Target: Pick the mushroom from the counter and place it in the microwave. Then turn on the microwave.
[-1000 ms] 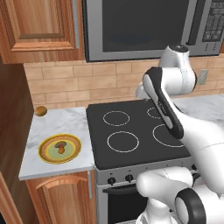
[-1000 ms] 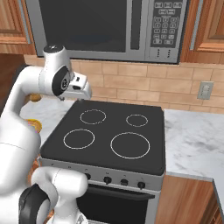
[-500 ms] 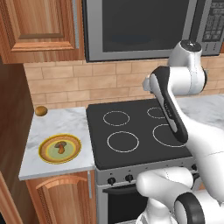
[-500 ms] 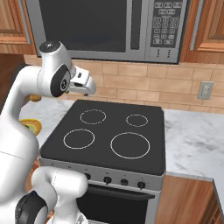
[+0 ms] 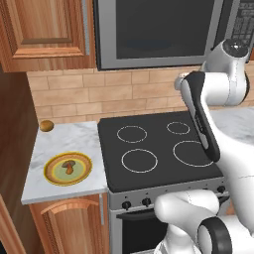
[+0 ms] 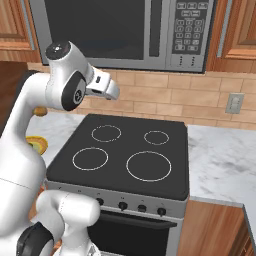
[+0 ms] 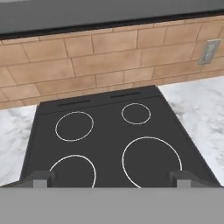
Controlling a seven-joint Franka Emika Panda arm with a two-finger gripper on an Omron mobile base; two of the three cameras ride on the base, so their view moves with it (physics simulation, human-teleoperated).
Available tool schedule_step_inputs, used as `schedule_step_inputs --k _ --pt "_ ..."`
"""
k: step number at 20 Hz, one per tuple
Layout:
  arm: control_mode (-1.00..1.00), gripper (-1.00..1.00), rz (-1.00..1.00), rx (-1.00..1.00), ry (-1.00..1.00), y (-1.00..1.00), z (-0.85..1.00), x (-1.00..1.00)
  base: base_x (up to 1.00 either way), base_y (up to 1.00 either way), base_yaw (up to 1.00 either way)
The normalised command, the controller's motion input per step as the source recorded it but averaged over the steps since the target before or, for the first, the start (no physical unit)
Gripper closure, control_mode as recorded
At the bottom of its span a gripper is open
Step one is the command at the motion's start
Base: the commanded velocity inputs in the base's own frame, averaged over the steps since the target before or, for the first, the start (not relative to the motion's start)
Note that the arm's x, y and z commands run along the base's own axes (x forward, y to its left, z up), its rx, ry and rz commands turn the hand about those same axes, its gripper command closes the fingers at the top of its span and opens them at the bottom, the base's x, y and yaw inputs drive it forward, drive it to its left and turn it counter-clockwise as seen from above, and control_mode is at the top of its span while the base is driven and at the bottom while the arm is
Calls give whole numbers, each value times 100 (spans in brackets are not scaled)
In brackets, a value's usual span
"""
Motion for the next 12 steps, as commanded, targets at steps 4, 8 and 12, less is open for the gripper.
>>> schedule_step_inputs --k 4,8,12 --pt "-100 -100 -7 0 -14 -37 41 0 0 0 0" --pt "-100 -100 -1 0 -10 -34 38 0 0 0 0" --pt "-100 -100 0 0 -8 -37 32 0 0 0 0"
